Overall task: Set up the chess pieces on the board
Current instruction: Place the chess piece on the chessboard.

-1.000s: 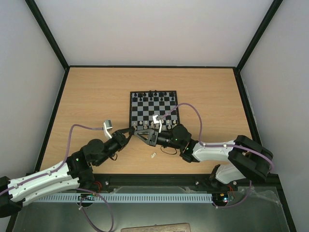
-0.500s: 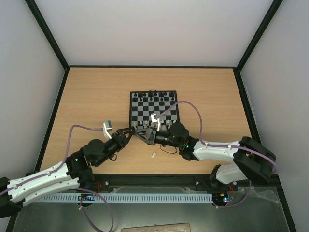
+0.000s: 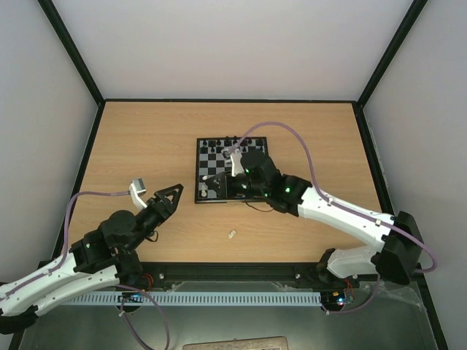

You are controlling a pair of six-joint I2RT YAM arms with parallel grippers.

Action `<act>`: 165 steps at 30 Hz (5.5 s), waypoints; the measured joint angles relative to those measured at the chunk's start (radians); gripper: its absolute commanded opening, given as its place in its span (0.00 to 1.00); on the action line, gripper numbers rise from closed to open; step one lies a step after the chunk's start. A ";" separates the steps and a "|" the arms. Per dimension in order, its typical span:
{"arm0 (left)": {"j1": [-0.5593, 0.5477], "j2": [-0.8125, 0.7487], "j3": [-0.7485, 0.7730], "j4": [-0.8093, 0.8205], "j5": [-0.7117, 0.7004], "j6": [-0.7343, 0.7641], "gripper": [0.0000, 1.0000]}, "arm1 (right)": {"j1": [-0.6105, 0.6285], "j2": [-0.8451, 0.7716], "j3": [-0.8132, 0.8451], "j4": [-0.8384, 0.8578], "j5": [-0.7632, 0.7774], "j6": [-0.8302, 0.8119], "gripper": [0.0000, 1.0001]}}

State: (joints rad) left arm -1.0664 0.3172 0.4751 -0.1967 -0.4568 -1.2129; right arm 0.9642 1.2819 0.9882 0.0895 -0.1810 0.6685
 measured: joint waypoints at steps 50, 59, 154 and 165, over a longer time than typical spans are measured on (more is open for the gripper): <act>0.668 0.698 0.005 0.009 0.668 0.551 0.62 | -0.259 0.762 0.925 -1.060 0.301 -0.373 0.04; 0.668 0.668 -0.005 0.059 0.700 0.559 0.63 | -0.260 0.829 0.949 -1.105 0.257 -0.374 0.04; 0.701 0.700 -0.050 0.123 0.820 0.578 0.62 | -0.235 0.991 0.933 -1.144 0.222 -0.369 0.15; 0.703 0.700 -0.050 0.124 0.821 0.578 0.62 | -0.237 0.991 0.969 -1.145 0.230 -0.369 0.16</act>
State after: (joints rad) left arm -0.3630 1.0172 0.4248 -0.0731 0.3645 -0.6353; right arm 0.7269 2.2734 1.9568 -1.0557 0.0494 0.2993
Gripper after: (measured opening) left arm 0.620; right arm 0.155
